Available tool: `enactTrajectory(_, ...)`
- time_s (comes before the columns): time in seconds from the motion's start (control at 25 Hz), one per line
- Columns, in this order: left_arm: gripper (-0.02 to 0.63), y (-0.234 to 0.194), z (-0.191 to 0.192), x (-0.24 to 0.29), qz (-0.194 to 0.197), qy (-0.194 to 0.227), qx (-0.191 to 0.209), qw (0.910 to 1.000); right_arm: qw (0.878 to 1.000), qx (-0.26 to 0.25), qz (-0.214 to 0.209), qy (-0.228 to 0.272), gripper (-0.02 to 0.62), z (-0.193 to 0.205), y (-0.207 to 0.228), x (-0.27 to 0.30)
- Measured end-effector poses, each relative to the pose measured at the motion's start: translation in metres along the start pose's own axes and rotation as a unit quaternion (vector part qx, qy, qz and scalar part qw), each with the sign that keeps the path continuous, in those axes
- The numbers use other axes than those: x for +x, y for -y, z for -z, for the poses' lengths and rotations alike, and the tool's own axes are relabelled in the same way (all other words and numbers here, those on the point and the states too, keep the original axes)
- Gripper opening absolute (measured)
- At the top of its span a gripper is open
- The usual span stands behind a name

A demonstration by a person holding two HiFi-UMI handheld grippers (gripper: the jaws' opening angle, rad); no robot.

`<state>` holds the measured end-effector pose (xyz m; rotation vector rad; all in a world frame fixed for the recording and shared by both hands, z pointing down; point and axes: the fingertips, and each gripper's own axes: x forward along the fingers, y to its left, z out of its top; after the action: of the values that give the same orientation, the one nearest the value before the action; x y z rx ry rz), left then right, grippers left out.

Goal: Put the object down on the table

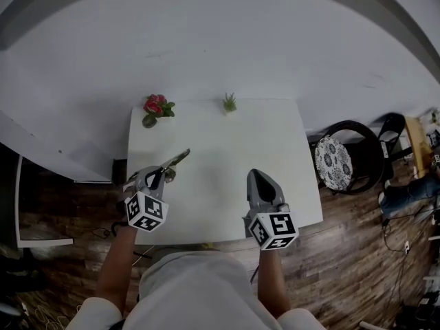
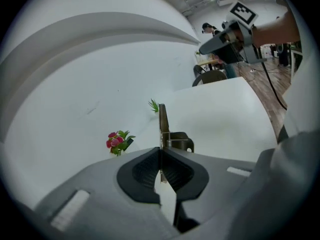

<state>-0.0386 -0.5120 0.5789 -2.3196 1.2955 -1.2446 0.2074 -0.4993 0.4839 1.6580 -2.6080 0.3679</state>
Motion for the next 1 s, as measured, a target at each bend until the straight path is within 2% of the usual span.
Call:
enactTrajectory(0.28,0.011,0.024,0.022,0.026,0.03,-0.046,0.087,0.9947,1.0,0.0,-0.009,-0.009,0.003,0.003,-0.004,0.009)
enactTrajectory(0.68,0.011,0.046,0.05,0.055,0.056,-0.11,0.149,0.9812,1.0,0.003,-0.007,-0.017,0.003,0.01,0.004,0.013)
enactTrajectory(1.0,0.012,0.052,0.05,0.07,0.067,-0.121,0.186,0.9726,1.0,0.008,-0.001,-0.026,0.003,0.015,0.015,0.019)
